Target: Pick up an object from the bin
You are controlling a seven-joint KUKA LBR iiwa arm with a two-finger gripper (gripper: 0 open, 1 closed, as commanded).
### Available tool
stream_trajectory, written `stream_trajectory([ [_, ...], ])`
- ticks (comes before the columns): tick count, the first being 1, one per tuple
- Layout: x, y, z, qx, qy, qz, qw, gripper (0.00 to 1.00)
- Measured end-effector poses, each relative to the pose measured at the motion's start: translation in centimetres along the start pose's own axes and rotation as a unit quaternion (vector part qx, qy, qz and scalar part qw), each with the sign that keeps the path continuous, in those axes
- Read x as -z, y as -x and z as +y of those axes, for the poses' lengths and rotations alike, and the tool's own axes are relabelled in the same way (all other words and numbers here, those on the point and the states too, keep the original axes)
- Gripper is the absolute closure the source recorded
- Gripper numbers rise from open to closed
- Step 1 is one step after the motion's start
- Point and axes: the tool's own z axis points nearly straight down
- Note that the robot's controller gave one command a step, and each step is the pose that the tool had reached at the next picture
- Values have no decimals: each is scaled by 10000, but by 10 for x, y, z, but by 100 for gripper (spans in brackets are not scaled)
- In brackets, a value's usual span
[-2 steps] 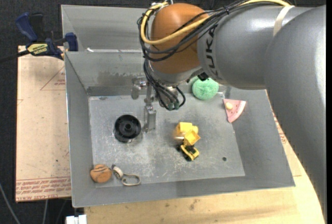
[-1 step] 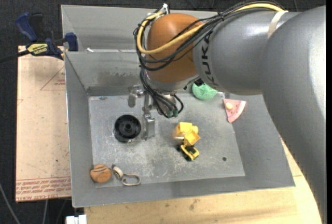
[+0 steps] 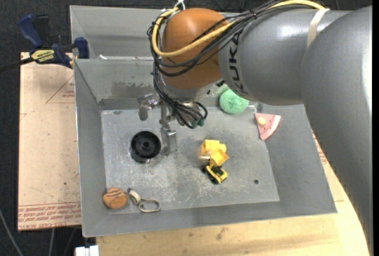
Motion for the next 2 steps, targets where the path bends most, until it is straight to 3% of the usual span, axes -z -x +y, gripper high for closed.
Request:
stream_trajectory([
  [1,-68,-6,7,-330,0,-20,9995,0],
  [2,-88,-5,3,514,1,-66,9987,100],
])
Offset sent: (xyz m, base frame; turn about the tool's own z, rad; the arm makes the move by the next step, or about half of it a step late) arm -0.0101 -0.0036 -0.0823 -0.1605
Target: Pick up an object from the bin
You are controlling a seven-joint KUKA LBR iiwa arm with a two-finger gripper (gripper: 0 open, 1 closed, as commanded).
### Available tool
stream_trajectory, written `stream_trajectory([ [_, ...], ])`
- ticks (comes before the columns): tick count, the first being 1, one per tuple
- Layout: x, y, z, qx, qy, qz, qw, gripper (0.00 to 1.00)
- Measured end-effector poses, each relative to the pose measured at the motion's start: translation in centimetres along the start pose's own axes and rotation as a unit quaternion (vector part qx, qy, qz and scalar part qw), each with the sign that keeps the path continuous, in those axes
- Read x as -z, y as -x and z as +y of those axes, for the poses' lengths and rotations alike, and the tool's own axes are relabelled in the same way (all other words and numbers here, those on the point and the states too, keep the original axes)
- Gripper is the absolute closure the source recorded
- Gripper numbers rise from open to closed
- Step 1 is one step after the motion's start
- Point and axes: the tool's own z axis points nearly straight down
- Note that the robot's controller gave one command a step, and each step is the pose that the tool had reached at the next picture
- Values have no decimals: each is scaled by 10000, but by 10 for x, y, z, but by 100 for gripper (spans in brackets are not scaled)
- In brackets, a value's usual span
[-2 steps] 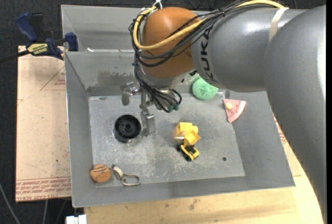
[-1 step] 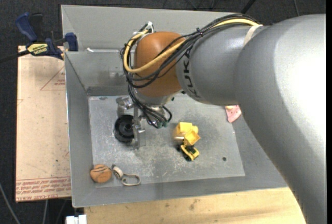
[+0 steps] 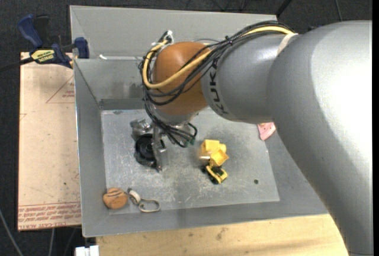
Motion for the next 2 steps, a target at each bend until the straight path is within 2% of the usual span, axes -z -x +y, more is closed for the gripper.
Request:
stream_trajectory([
  [2,5,-2,-1,193,0,53,9998,100],
])
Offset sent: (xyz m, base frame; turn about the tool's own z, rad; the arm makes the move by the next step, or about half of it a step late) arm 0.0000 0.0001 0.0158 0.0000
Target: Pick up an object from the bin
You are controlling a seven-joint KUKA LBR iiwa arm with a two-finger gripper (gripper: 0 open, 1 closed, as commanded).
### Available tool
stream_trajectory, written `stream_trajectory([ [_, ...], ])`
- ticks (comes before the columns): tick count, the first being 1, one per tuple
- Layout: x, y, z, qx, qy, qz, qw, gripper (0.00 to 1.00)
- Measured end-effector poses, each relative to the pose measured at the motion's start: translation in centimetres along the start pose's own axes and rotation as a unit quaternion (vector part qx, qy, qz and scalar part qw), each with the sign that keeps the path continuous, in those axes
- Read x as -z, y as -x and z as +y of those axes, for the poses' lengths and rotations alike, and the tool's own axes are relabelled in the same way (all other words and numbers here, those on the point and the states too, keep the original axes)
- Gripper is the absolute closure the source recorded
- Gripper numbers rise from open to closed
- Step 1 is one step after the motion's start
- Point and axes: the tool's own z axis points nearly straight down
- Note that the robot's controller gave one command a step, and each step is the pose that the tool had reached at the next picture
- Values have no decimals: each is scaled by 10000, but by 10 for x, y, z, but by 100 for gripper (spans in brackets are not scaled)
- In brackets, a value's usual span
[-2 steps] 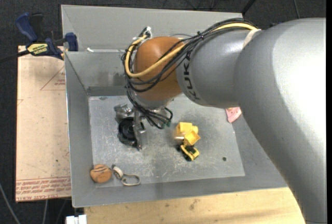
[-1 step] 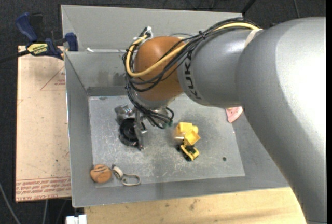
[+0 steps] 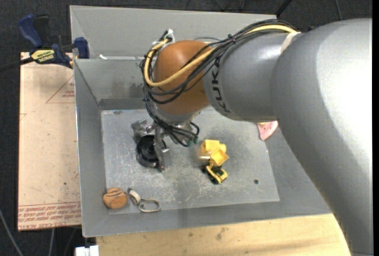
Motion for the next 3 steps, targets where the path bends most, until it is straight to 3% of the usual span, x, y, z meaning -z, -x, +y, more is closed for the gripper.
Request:
stream_trajectory([
  [3,11,0,1,-61,7,22,10000,100],
])
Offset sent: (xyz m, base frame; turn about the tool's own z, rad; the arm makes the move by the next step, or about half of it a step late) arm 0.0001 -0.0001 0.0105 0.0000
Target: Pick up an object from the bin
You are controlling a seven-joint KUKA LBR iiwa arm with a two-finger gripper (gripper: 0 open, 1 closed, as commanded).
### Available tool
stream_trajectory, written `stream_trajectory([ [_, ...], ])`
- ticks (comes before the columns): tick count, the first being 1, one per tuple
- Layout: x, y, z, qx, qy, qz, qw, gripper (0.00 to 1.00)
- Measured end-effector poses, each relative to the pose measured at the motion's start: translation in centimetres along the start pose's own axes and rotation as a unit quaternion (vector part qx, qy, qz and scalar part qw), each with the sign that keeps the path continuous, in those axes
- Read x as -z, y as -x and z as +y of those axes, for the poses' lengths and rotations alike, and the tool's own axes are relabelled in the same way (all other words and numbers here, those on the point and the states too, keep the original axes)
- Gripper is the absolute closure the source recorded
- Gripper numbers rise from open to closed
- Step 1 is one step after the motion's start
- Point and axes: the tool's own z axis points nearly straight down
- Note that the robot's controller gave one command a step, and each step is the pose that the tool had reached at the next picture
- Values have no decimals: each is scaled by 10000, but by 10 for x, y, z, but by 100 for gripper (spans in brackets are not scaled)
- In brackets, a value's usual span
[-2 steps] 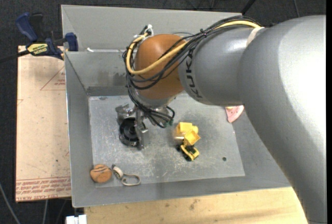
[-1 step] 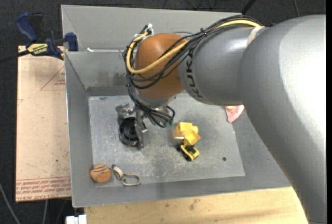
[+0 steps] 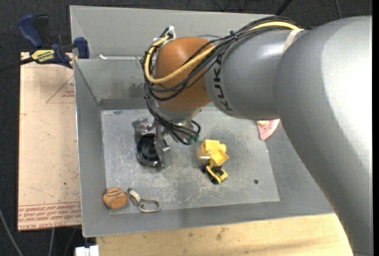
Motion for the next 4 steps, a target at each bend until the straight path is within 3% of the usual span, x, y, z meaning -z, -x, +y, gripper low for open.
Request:
stream_trajectory([
  [2,11,0,0,-23,2,4,10000,100],
  [4,48,-1,1,-19,6,33,10000,100],
])
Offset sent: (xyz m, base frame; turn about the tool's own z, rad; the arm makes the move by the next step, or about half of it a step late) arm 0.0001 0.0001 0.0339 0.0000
